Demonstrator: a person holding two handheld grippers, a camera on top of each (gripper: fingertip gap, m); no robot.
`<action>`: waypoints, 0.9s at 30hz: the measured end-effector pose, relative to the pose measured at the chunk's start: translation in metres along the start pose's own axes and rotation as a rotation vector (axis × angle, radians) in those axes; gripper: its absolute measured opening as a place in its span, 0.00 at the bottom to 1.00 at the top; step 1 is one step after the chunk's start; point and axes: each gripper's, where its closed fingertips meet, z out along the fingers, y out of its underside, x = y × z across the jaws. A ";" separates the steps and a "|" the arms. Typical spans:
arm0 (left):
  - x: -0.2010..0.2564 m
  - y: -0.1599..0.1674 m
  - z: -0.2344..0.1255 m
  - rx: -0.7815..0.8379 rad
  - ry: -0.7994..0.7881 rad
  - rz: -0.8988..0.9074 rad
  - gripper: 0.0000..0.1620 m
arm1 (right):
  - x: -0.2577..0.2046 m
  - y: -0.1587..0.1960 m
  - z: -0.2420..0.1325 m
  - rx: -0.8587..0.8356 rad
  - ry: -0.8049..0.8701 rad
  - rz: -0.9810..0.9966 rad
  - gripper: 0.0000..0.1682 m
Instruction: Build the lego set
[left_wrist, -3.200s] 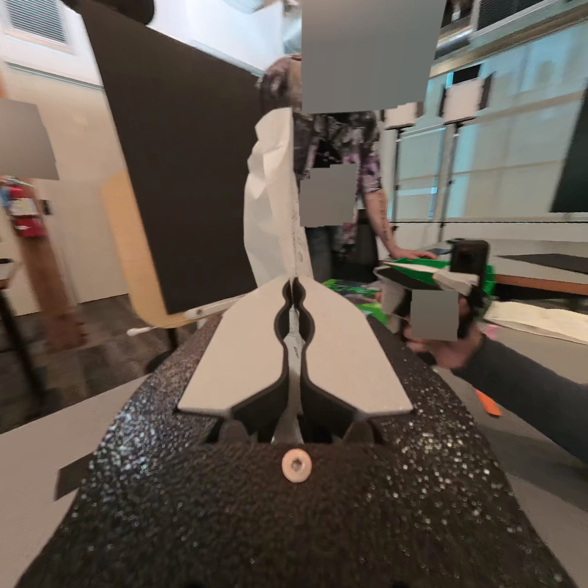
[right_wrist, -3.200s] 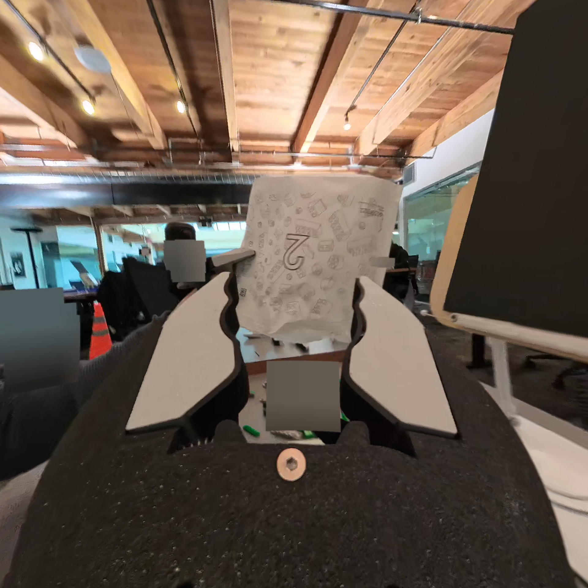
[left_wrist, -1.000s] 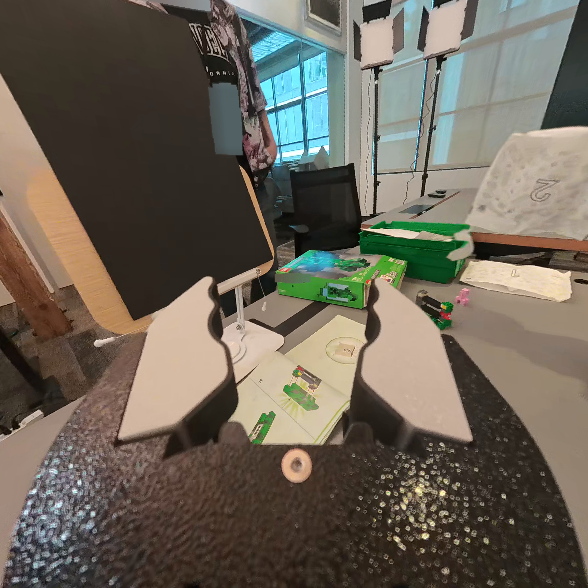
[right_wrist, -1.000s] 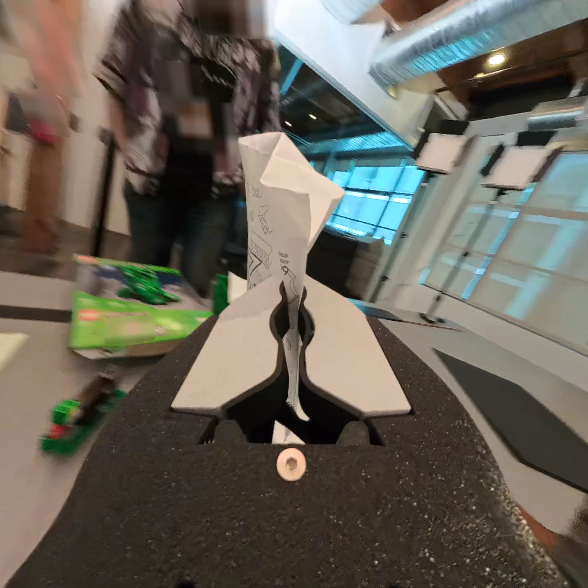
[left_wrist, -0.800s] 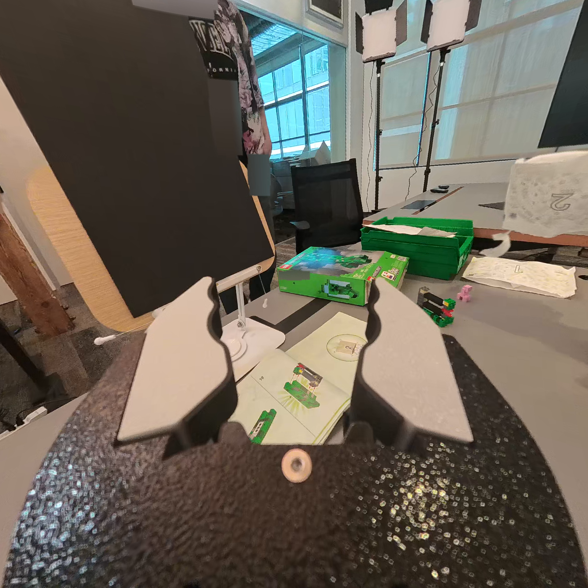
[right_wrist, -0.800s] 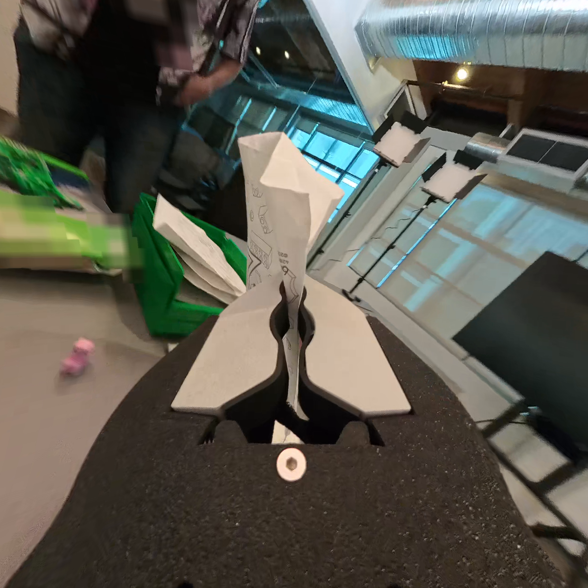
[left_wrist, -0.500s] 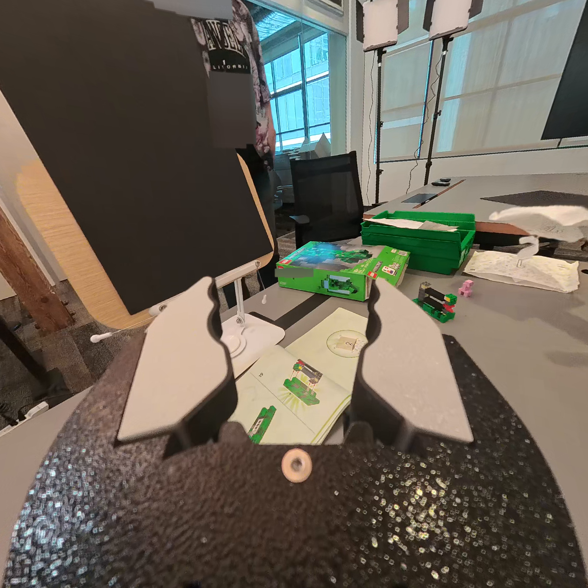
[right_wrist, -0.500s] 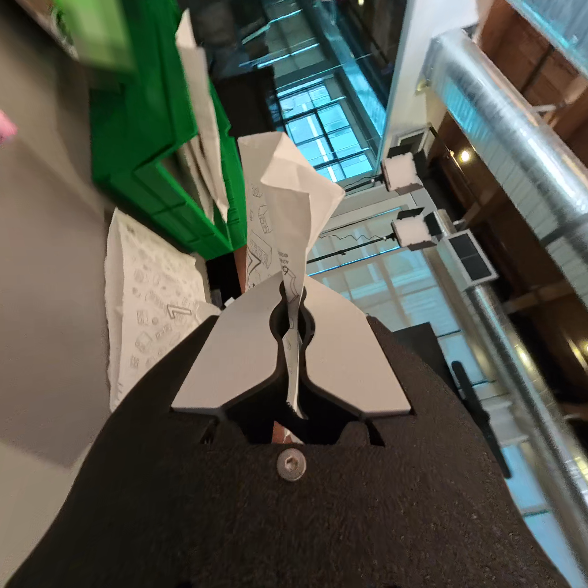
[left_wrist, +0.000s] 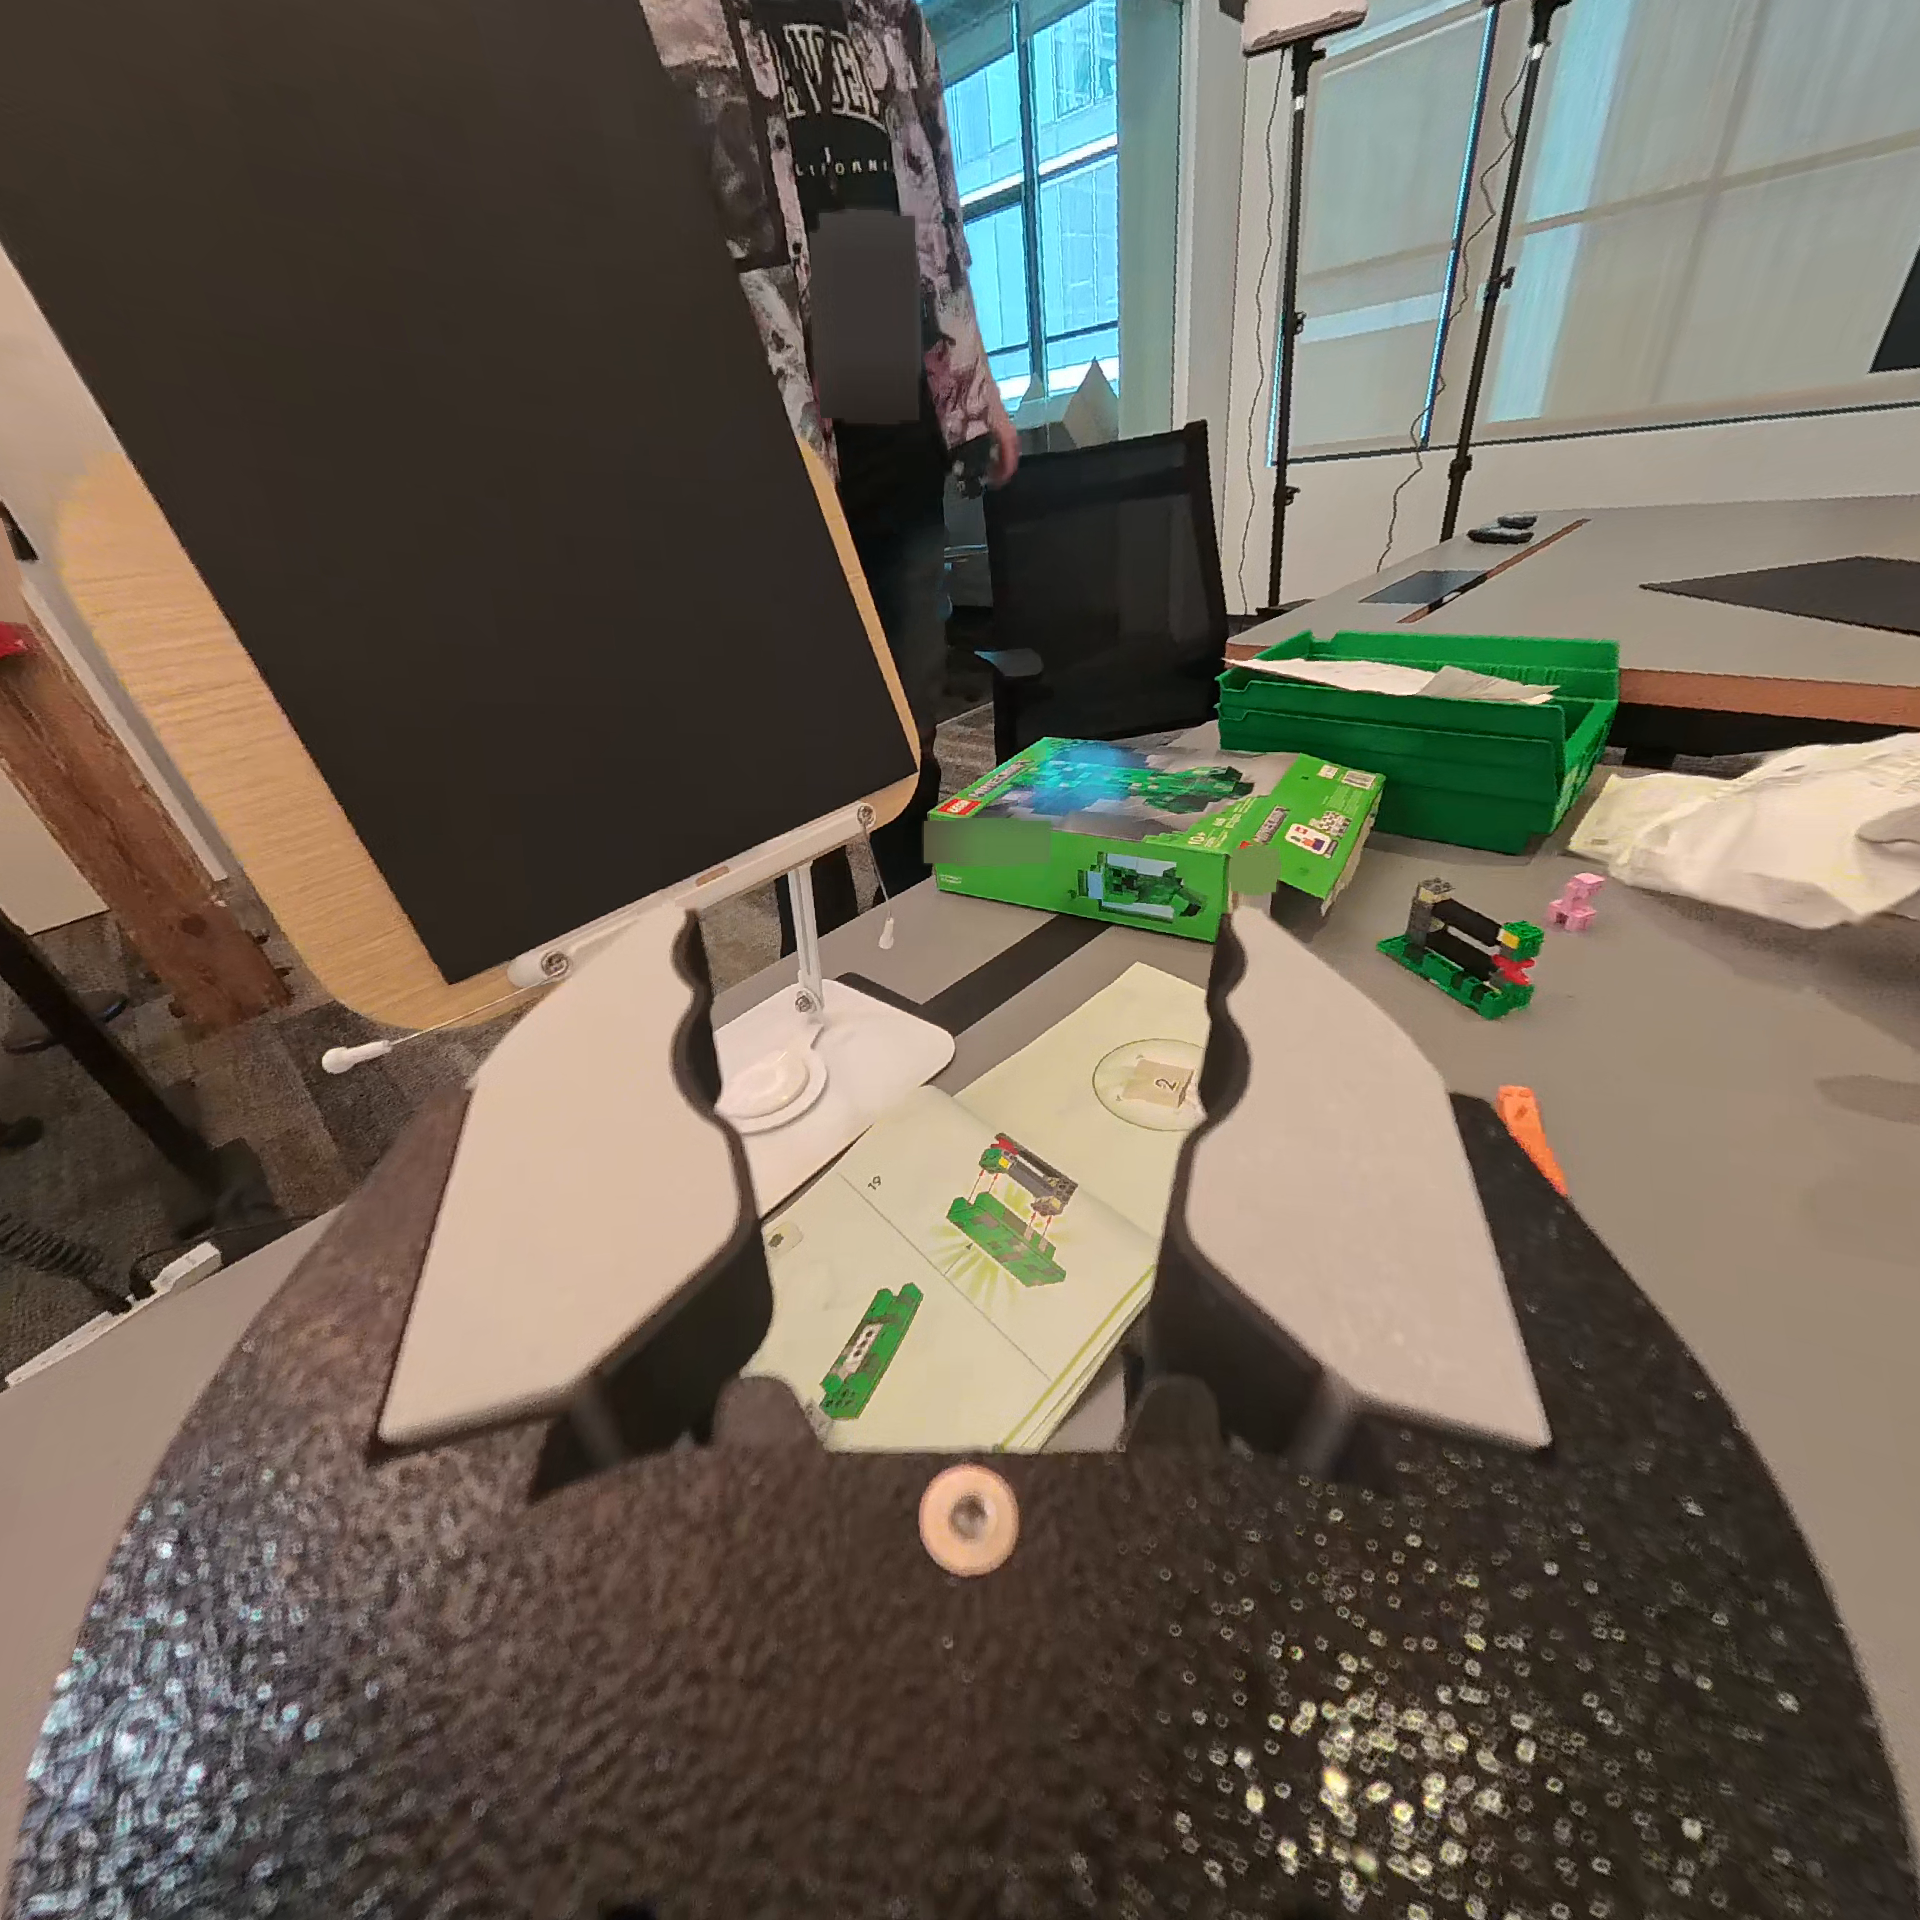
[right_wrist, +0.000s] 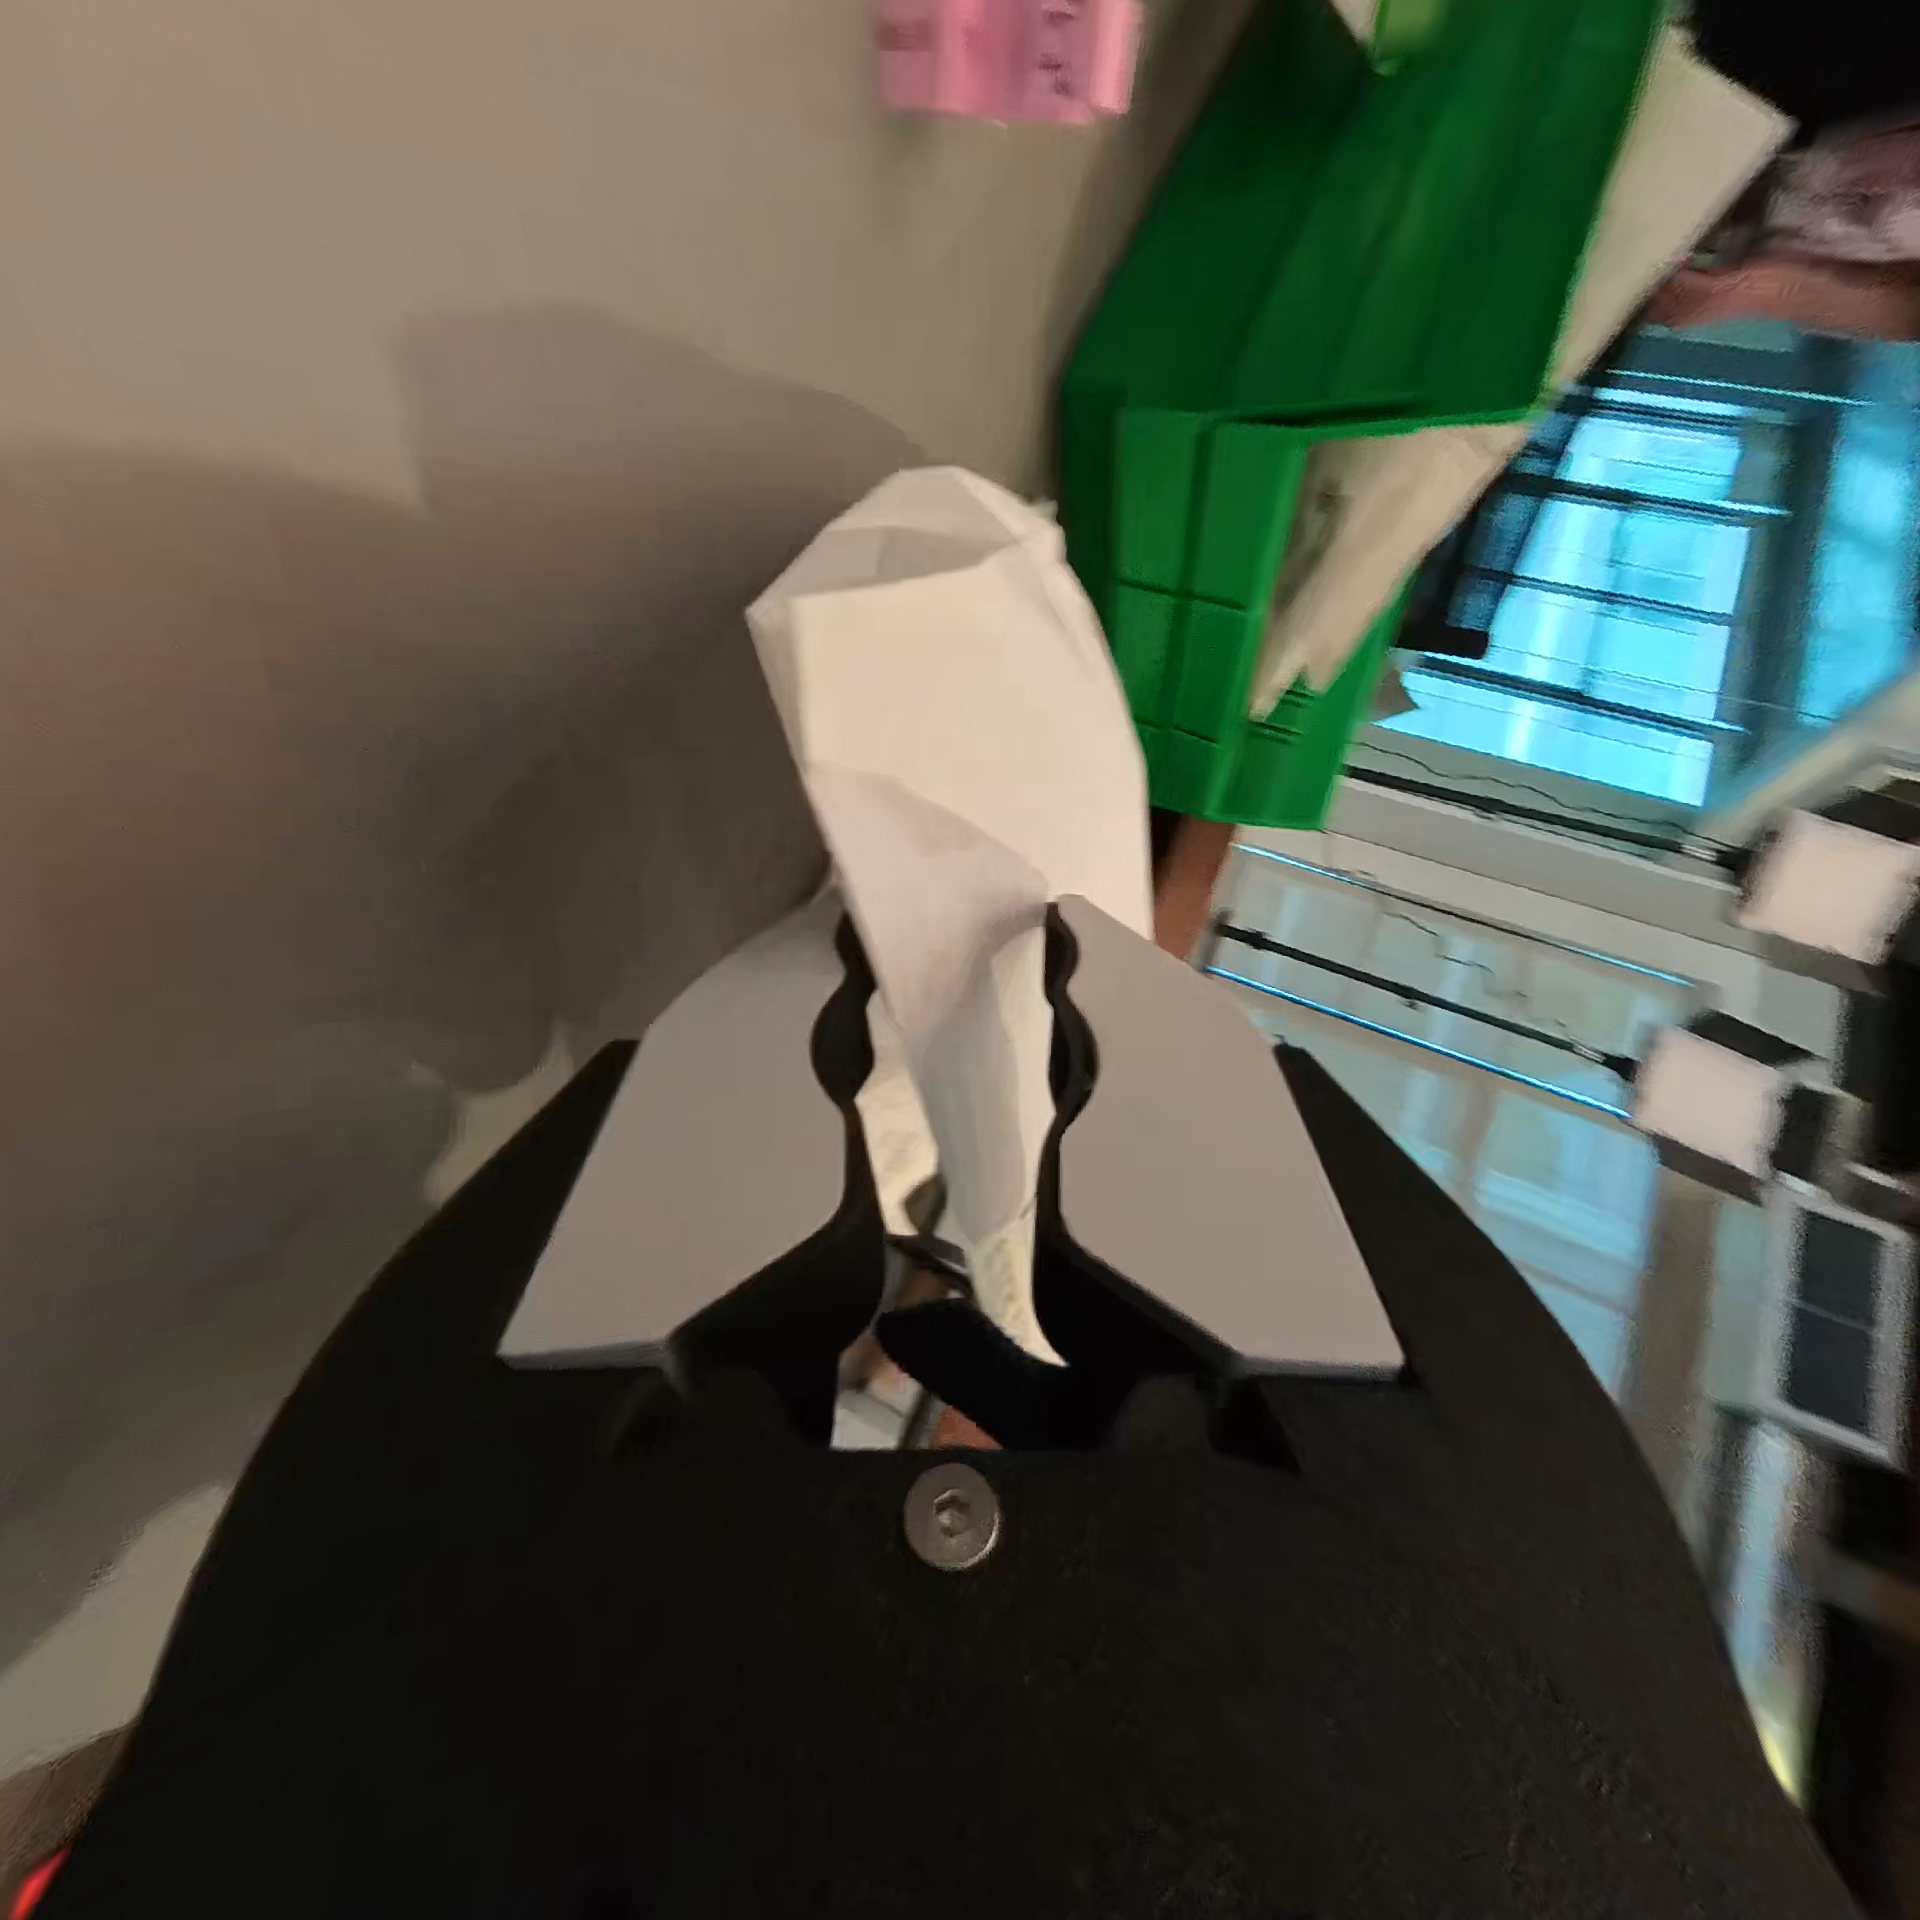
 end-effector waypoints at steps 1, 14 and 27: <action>0.000 0.001 0.000 -0.005 -0.001 0.000 0.57 | -0.007 0.000 0.000 -0.003 -0.067 0.009 0.22; -0.003 0.006 0.001 -0.014 0.014 -0.040 0.59 | -0.037 -0.016 -0.056 0.016 -0.832 0.341 0.47; -0.009 0.009 -0.002 -0.036 -0.017 -0.031 0.61 | 0.077 -0.078 -0.111 0.413 -0.949 0.591 0.45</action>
